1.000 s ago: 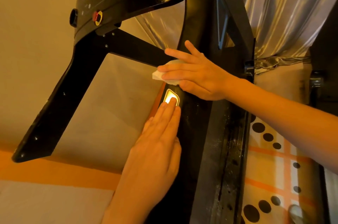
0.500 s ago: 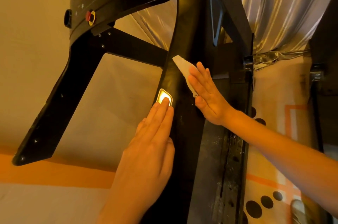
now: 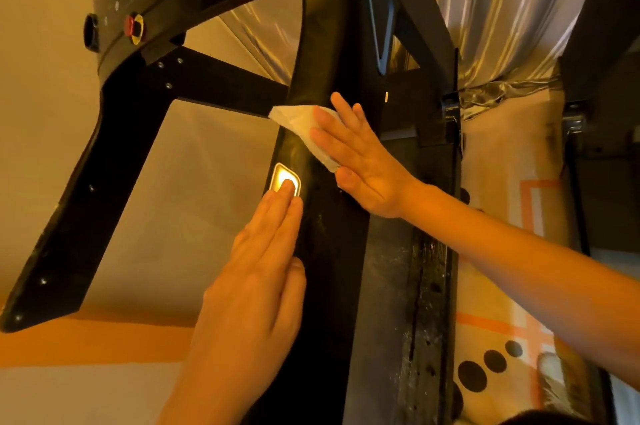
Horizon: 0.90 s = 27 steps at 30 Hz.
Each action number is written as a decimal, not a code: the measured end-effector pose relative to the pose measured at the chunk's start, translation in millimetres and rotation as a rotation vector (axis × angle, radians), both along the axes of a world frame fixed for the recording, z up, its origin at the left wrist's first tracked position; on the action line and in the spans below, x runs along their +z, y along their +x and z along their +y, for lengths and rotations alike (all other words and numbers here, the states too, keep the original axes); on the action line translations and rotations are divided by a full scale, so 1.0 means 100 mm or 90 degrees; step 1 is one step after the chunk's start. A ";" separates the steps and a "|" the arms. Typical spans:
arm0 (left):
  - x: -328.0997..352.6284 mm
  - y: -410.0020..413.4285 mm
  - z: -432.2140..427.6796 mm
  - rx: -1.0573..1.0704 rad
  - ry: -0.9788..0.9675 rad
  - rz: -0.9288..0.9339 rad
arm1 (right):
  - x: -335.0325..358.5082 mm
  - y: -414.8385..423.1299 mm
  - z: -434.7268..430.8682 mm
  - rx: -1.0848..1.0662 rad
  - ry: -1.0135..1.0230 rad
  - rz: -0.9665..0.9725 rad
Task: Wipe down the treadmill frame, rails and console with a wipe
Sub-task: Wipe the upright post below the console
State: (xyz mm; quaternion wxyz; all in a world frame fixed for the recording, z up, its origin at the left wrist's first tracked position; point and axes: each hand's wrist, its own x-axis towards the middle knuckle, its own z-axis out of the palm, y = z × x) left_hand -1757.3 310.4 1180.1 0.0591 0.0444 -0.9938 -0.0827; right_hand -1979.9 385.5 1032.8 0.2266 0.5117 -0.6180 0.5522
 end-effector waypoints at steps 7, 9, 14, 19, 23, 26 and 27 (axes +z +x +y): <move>0.01 0.01 0.01 0.006 -0.036 -0.021 | -0.03 0.10 -0.03 -0.016 0.005 -0.048; 0.01 0.01 0.00 -0.001 -0.049 -0.019 | 0.11 0.07 -0.05 -0.011 0.010 0.010; 0.01 0.00 0.01 0.006 -0.016 -0.008 | -0.20 -0.01 0.05 -0.025 0.034 -0.002; 0.00 -0.01 -0.01 0.001 -0.025 -0.015 | 0.03 0.04 0.04 -0.014 0.042 -0.012; -0.02 0.00 -0.03 -0.003 -0.033 -0.008 | 0.58 -0.07 0.11 0.023 0.120 0.076; -0.01 0.00 -0.02 -0.008 -0.015 -0.014 | 0.90 -0.17 0.11 0.071 0.228 0.119; 0.00 0.00 -0.02 -0.008 -0.013 -0.019 | 0.96 -0.19 0.11 0.072 0.249 0.128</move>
